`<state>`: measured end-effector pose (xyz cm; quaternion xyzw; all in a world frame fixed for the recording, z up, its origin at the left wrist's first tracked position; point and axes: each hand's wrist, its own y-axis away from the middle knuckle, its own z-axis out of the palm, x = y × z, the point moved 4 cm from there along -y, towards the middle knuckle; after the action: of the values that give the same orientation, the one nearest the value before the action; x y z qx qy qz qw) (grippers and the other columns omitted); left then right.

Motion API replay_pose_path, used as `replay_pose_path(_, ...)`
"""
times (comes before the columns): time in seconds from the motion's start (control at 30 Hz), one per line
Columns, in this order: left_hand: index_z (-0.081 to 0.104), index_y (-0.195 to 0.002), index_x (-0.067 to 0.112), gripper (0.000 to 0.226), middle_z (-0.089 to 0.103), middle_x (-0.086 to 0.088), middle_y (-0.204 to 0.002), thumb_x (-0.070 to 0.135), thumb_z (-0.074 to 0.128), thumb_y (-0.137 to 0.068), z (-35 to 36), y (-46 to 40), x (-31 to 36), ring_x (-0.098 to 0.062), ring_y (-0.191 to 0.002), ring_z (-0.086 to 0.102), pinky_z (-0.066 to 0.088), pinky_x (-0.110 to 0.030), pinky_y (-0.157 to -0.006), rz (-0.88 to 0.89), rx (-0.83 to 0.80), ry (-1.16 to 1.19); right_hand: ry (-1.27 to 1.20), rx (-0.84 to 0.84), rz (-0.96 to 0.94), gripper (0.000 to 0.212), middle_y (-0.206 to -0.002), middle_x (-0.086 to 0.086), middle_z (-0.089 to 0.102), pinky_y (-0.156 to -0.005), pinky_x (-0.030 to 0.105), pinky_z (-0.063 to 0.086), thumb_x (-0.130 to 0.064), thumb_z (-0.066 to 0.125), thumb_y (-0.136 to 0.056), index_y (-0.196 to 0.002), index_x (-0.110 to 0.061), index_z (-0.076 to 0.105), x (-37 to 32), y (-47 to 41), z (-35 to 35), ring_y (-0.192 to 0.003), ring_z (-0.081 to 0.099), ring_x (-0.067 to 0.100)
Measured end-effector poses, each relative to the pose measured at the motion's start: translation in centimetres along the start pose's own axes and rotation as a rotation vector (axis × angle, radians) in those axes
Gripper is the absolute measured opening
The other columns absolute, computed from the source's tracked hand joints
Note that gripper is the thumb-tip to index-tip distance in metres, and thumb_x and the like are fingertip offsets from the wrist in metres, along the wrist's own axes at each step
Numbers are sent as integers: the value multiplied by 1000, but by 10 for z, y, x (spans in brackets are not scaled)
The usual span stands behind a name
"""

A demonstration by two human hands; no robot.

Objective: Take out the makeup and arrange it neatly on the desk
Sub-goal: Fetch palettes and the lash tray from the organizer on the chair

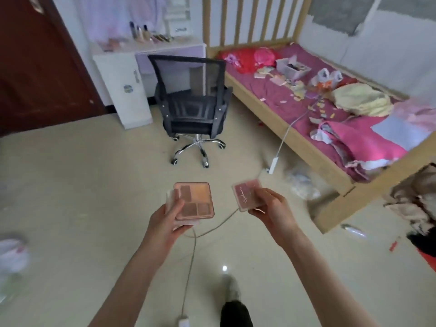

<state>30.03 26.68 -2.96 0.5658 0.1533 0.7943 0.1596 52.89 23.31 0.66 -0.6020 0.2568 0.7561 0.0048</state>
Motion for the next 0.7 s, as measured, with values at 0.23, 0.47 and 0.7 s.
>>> replay_pose_path(0.23, 64, -96, 10, 14, 71, -7, -90, 20, 56, -90, -30, -109, 53, -19, -81, 67, 56, -27, -61, 63, 228, 117, 62, -239, 69, 20, -70, 7, 58, -65, 28, 55, -10, 48, -93, -81, -2, 61, -30, -144, 99, -68, 56, 18)
replay_pose_path(0.47, 64, -99, 11, 14, 74, -6, -89, 19, 56, -90, -38, -199, 135, -17, -81, 70, 56, -25, -60, 150, 352, 163, 155, -405, 81, 16, -81, 4, 62, -64, 27, 53, -16, 50, -95, -91, -9, 63, -97, -271, 188, -76, 60, 16)
replay_pose_path(0.7, 64, -100, 10, 15, 73, -6, -87, 17, 59, -87, -80, -259, 173, -17, -79, 70, 56, -25, -59, 195, 527, 272, 206, -542, 160, 19, -92, 8, 63, -68, 29, 53, -19, 53, -94, -105, -9, 63, -109, -349, 284, -86, 61, 21)
